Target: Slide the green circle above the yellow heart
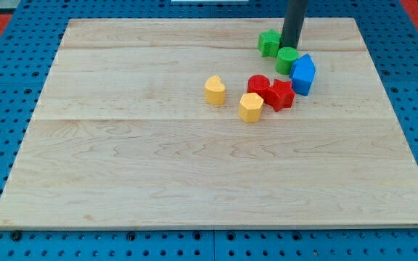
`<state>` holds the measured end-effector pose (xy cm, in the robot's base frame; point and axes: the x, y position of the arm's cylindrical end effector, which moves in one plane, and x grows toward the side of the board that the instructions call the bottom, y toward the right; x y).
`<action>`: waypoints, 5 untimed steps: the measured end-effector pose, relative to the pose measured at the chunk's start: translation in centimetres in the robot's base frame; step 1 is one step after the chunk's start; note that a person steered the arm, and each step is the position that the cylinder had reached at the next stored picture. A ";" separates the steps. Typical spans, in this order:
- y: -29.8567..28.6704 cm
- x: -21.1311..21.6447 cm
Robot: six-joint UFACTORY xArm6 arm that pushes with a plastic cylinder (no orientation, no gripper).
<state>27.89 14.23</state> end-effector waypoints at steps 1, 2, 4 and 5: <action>0.0 0.0; 0.3 -1.9; 8.8 1.3; 6.8 3.3</action>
<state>31.23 20.99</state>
